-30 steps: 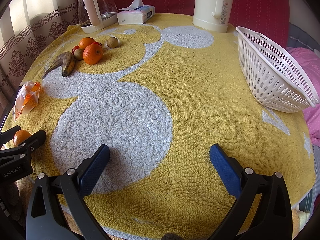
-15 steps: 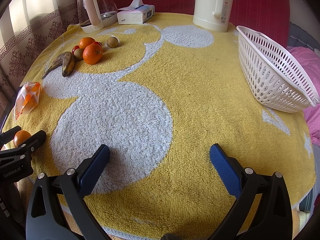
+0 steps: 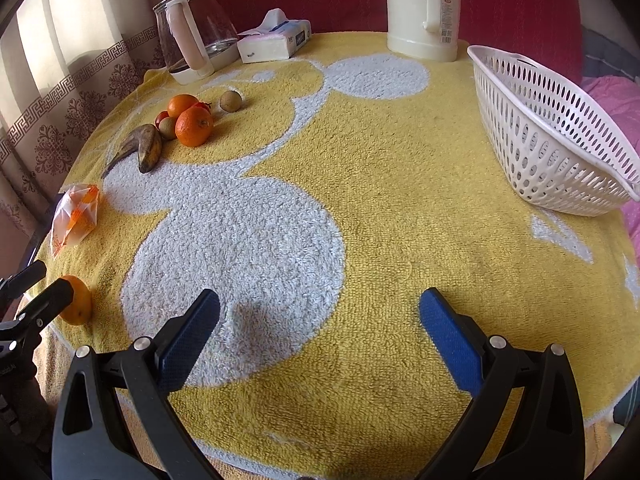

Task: Organize fruits
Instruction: 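Close the left gripper around the large orange on the towel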

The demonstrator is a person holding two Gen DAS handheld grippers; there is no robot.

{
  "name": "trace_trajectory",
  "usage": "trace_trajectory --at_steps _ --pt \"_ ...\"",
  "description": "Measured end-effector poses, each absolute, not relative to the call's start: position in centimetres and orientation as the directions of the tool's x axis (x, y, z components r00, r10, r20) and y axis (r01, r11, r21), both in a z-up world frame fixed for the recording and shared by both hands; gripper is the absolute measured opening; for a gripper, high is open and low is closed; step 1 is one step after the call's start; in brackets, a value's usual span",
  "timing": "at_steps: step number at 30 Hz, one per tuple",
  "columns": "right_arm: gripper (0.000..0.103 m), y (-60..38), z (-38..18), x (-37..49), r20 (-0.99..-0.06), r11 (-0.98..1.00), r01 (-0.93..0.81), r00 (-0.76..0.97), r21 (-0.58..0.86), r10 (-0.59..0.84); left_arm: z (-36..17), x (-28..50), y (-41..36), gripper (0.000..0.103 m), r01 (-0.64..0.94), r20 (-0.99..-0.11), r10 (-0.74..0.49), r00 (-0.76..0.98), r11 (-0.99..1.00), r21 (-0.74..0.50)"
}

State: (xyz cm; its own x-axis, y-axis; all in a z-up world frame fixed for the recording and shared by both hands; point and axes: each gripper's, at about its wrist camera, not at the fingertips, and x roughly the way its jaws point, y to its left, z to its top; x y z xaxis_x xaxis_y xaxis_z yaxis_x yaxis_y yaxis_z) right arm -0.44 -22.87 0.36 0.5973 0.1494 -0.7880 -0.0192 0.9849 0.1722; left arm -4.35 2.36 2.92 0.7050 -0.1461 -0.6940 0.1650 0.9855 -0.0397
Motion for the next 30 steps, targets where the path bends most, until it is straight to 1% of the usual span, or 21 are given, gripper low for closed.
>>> trace_trajectory --at_steps 4,9,12,14,17,18,20,25,30 --pt "0.101 -23.8 1.1 -0.6 -0.760 0.963 -0.030 0.608 0.267 0.230 3.9 -5.0 3.9 0.097 0.171 -0.676 -0.198 0.710 0.979 -0.107" --pt "0.101 -23.7 2.7 -0.8 -0.724 0.947 -0.056 0.631 0.316 0.279 3.0 -4.5 2.5 0.087 0.237 -0.710 -0.257 0.655 0.963 -0.129" --pt "0.101 -23.1 4.0 -1.0 -0.697 0.954 -0.093 0.664 0.284 0.272 2.2 -3.8 1.5 0.080 0.254 -0.732 -0.264 0.628 0.959 -0.127" --pt "0.101 -22.6 4.5 -1.0 -0.692 0.959 -0.114 0.671 0.260 0.268 1.7 -3.4 1.2 0.069 0.263 -0.746 -0.270 0.608 0.956 -0.132" --pt "0.101 -22.2 4.4 -0.5 -0.697 0.955 -0.130 0.659 0.267 0.284 1.0 -3.0 0.7 0.060 0.264 -0.764 -0.257 0.592 0.957 -0.118" --pt "0.101 -22.1 4.2 -0.3 -0.699 0.953 -0.129 0.654 0.272 0.288 0.9 -3.1 0.7 0.058 0.266 -0.762 -0.257 0.595 0.957 -0.115" --pt "0.101 -21.8 4.0 0.1 -0.704 0.950 -0.132 0.645 0.282 0.298 0.9 -3.1 0.7 0.046 0.277 -0.758 -0.265 0.596 0.954 -0.116" --pt "0.101 -20.4 4.3 0.8 -0.706 0.948 -0.171 0.634 0.269 0.315 1.3 -3.6 1.1 0.046 0.291 -0.745 -0.287 0.602 0.948 -0.130" --pt "0.101 -18.6 4.9 1.5 -0.709 0.940 -0.232 0.618 0.249 0.340 3.2 -4.7 3.0 0.046 0.276 -0.708 -0.280 0.649 0.953 -0.123"
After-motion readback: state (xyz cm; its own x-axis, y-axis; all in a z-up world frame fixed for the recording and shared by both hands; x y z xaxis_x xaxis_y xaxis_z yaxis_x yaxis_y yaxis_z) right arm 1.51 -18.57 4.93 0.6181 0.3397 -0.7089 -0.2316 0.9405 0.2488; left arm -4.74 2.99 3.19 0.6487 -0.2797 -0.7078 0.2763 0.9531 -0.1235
